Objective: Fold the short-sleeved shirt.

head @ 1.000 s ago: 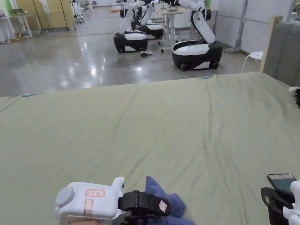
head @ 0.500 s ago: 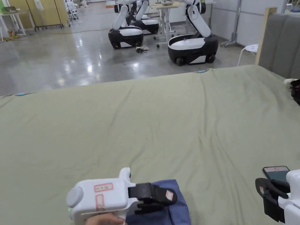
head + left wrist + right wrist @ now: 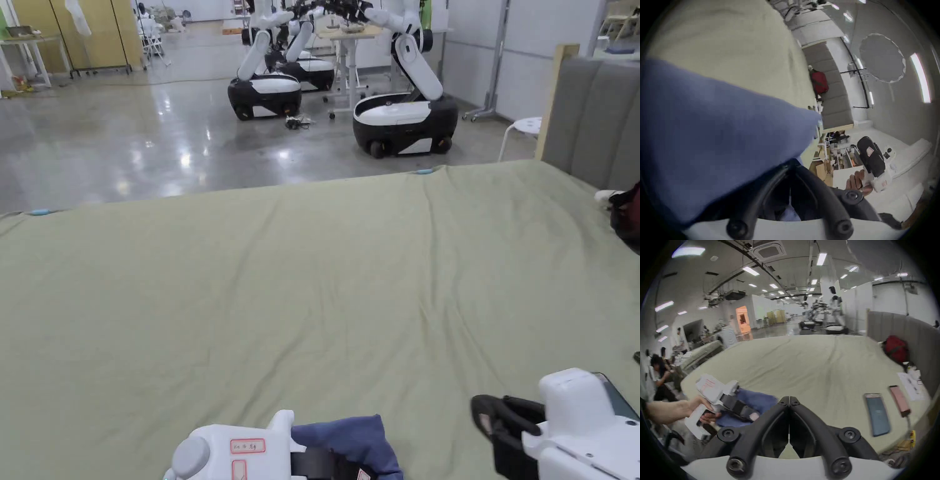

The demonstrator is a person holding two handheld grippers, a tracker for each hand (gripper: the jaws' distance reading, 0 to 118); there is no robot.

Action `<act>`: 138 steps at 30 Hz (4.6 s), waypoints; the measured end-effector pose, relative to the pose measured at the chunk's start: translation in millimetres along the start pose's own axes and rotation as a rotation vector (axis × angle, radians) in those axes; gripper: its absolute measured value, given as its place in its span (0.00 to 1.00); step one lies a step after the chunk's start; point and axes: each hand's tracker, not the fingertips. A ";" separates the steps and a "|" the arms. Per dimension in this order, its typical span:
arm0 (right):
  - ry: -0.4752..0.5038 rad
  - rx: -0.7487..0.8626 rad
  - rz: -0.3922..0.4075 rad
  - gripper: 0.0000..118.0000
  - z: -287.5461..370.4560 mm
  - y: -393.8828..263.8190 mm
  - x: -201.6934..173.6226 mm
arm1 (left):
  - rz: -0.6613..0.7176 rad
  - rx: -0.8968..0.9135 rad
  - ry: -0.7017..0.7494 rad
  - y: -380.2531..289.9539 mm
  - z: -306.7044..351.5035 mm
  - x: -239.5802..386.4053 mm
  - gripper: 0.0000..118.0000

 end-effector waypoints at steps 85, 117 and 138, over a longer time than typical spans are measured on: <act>-0.105 0.179 0.184 0.03 -77.0 57.7 -86.6 | -0.391 1.201 1.160 -78.9 401.0 38.2 0.93; -0.380 0.498 0.124 0.03 6.3 74.2 -74.8 | -0.731 1.185 1.097 -74.5 150.2 167.3 0.01; -0.221 0.260 -0.058 0.94 -1.8 126.2 -74.2 | -0.770 1.231 1.129 -73.8 159.5 194.7 1.00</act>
